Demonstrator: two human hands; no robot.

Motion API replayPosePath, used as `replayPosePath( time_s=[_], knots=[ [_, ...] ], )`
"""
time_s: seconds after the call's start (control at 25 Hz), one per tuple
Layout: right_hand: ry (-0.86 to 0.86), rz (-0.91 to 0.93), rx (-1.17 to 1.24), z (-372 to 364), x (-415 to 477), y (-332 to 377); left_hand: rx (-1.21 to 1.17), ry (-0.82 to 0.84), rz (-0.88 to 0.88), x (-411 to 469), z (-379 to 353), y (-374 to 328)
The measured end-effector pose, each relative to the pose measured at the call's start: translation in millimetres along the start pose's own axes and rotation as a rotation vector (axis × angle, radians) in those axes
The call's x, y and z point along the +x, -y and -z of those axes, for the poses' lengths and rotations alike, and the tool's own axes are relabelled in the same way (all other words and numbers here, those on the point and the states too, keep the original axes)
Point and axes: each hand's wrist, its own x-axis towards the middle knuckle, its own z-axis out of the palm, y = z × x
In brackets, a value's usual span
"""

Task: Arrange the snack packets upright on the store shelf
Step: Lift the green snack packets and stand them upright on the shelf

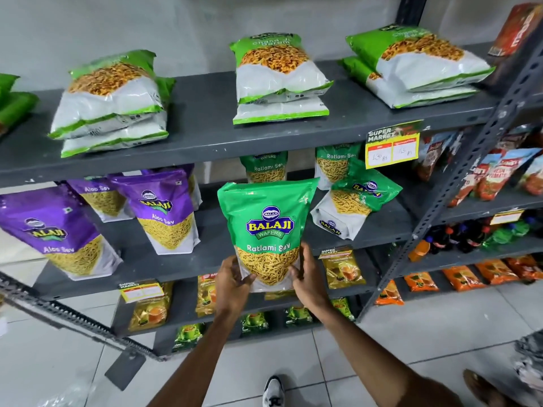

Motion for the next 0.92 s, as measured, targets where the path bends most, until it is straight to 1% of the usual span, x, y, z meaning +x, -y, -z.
replayPosePath(
  time_s=[0.16, 0.32, 0.48, 0.6, 0.64, 0.68, 0.72, 0.76, 0.8, 0.84, 0.88, 0.92],
  knots=[
    [-0.024, 0.007, -0.058, -13, 60, 2, 0.039, -0.022, -0.016, 71, -14, 0],
    [-0.024, 0.006, -0.088, -25, 109, -8, 0.113, 0.022, -0.055, 122, -27, 13],
    [-0.047, -0.002, -0.095, -36, 124, -18, 0.12, 0.028, -0.058, 139, -35, 26],
    [0.004, -0.005, -0.07, -35, 127, -20, 0.089, 0.063, -0.047, 145, -35, 25],
    [0.021, -0.006, -0.058, -33, 125, -20, 0.107, 0.048, -0.072, 140, -36, 25],
    [0.011, 0.011, -0.046, -29, 119, -22, 0.138, -0.01, -0.1, 131, -38, 28],
    [-0.047, 0.048, -0.044, -23, 113, -24, 0.146, -0.102, -0.111, 117, -43, 32],
    [-0.149, 0.101, -0.054, -15, 107, -26, 0.143, -0.183, -0.125, 99, -50, 35],
    [-0.272, 0.155, -0.078, -4, 102, -29, 0.148, -0.209, -0.176, 80, -60, 35],
    [-0.393, 0.191, -0.102, 10, 102, -32, 0.166, -0.155, -0.279, 64, -74, 31],
    [-0.49, 0.191, -0.115, 25, 105, -35, 0.193, -0.045, -0.401, 55, -89, 25],
    [-0.559, 0.151, -0.109, 39, 109, -37, 0.211, 0.067, -0.494, 54, -106, 16]
  ],
)
